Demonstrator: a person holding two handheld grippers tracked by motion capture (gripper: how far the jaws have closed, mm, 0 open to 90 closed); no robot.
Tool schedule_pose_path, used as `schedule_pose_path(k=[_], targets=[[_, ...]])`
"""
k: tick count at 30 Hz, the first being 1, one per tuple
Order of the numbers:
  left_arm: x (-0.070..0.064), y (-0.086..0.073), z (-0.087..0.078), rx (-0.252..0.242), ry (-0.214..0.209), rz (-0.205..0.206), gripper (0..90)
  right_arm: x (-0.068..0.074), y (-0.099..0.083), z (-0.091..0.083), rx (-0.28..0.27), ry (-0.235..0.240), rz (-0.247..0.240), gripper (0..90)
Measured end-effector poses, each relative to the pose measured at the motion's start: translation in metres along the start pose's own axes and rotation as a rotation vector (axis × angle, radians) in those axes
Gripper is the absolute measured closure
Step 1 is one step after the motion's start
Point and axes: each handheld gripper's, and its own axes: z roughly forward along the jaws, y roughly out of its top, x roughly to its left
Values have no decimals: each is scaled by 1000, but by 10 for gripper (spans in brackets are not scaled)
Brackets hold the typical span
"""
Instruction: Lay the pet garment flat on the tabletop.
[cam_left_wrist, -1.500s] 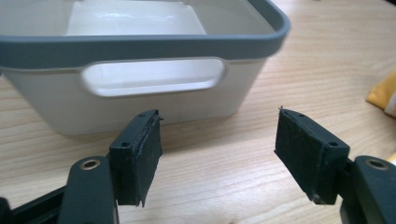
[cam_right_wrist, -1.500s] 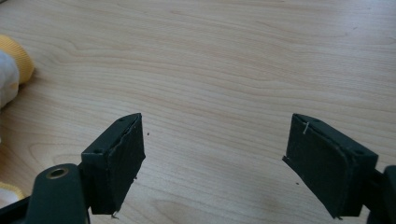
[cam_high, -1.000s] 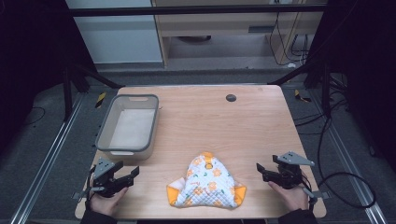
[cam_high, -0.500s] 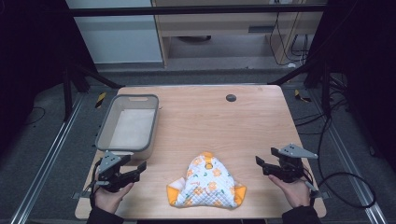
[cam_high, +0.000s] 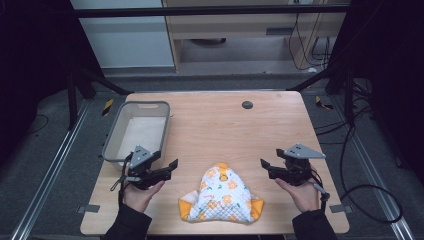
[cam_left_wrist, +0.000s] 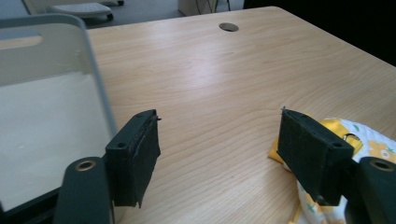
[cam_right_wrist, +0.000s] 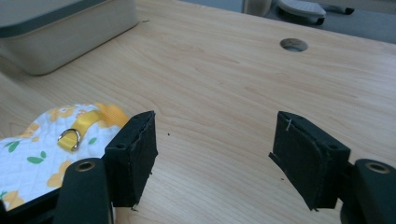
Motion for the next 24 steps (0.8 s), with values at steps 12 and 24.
schedule_pose_path(k=[12, 24], targets=[[-24, -14, 32, 116, -72, 47, 359, 19, -14, 18, 49, 75, -19, 374], [-41, -22, 50, 184, -114, 110, 419, 38, -23, 37, 109, 152, -44, 445]])
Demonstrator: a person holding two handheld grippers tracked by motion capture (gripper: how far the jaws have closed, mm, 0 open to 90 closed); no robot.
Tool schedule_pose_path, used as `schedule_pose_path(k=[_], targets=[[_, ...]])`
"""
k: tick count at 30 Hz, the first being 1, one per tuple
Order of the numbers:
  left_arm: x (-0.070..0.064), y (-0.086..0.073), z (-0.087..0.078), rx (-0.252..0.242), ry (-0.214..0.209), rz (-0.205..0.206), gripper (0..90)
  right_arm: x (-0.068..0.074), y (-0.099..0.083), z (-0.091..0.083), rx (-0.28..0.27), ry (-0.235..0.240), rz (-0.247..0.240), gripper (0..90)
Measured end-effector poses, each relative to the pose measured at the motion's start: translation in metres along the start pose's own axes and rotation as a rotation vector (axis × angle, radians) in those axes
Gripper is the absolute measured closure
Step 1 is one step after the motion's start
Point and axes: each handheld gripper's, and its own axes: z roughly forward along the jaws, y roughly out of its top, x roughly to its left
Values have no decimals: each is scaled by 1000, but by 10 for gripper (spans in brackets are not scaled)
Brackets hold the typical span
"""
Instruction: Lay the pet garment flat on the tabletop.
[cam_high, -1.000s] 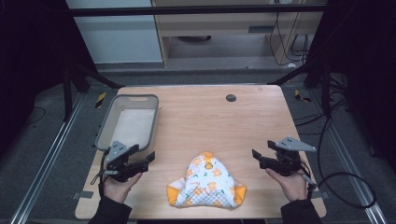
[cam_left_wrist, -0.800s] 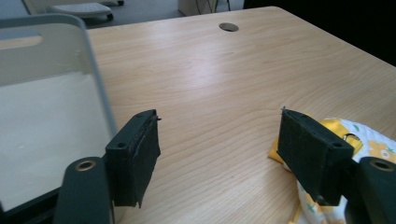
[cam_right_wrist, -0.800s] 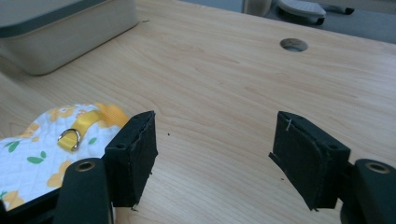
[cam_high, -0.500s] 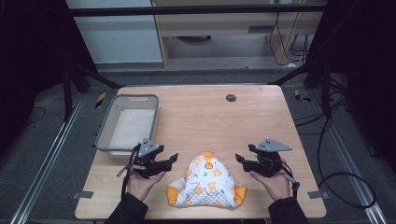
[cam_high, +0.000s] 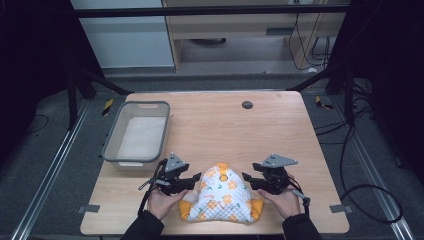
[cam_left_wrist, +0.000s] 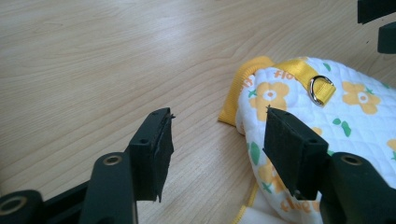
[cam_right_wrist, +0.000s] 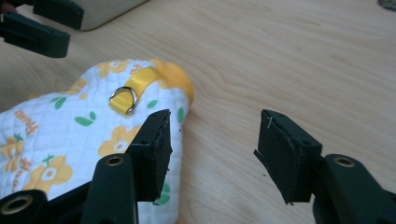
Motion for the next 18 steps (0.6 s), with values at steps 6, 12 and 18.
schedule_pose_path(k=[6, 12, 18], targets=[[-8, -4, 12, 35, -28, 11, 465, 8, -1, 10, 21, 49, -10, 487], [-14, -7, 23, 71, -60, 33, 509, 8, -4, 17, 43, 88, 7, 542], [-15, -10, 29, 83, -86, 24, 578, 9, -7, 25, 70, 102, 13, 593]])
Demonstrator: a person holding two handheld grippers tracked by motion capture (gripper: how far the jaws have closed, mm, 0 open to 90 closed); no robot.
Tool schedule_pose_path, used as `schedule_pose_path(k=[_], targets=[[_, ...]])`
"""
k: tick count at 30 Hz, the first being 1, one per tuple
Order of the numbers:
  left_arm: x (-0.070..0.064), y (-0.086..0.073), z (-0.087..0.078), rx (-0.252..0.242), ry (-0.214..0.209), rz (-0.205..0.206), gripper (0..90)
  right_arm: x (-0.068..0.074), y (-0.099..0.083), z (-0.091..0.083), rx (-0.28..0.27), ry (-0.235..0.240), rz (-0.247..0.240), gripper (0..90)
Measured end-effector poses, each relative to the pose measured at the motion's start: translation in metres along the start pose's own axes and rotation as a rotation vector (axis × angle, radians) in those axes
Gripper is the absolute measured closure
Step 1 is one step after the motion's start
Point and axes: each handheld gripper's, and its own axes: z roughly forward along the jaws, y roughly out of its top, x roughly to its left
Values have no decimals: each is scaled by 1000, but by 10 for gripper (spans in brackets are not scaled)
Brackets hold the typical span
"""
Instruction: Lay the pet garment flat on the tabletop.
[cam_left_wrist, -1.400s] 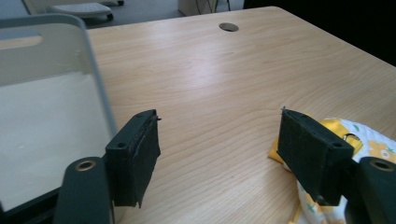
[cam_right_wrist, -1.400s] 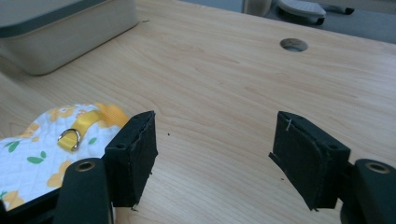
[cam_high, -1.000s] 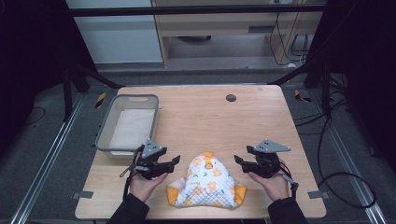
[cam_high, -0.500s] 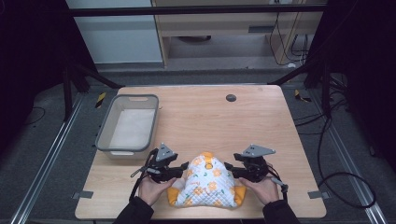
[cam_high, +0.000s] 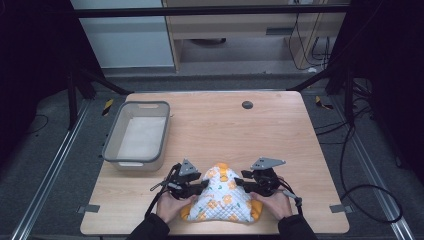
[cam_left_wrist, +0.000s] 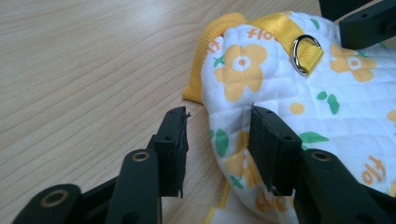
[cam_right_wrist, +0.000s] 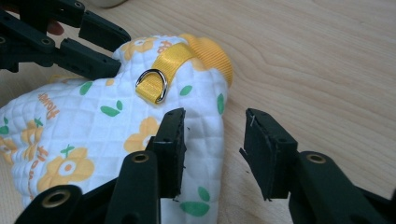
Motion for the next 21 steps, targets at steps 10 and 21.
schedule_pose_path(k=[10, 21], targets=[[-1, -2, 3, 10, -55, -22, 842, 1, -2, 7, 42, 44, 16, 763], [-3, 3, -10, -29, -60, -12, 883, 3, 3, -4, 22, 65, 8, 887]])
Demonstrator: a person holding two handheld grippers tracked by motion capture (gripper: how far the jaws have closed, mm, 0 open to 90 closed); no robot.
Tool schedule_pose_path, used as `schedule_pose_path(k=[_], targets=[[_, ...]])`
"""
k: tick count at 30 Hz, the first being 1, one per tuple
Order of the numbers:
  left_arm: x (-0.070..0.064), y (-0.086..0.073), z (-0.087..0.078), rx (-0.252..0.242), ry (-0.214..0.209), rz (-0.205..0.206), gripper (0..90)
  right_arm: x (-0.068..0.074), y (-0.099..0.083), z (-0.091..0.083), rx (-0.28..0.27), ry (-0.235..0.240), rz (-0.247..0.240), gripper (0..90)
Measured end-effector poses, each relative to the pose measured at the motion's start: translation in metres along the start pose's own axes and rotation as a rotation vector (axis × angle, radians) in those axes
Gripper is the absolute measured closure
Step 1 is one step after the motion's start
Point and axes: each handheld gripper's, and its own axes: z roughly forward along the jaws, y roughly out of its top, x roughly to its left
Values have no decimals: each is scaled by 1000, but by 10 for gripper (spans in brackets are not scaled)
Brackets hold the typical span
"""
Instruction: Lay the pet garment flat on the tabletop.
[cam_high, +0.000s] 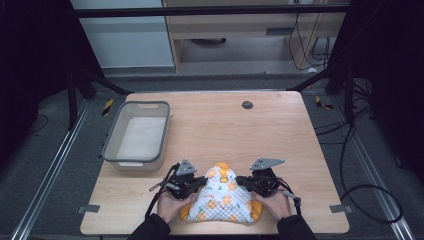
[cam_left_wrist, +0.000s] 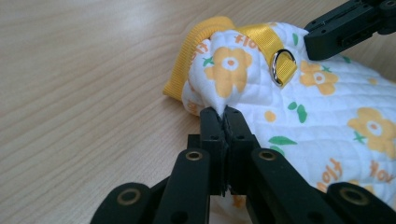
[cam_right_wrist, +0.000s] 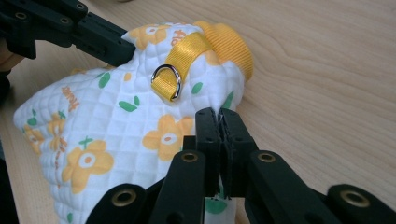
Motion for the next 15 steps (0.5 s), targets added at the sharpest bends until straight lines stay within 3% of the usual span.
schedule_pose_path(k=[7, 11, 15], targets=[[-5, 11, -23, -82, -1, 30, 884, 9, 10, -23, -80, 13, -32, 896], [-16, 25, -41, -145, 20, 89, 884, 15, 19, -37, -127, 12, -54, 897], [-16, 39, -48, -168, 53, 126, 884, 18, 28, -42, -151, -5, -70, 897]])
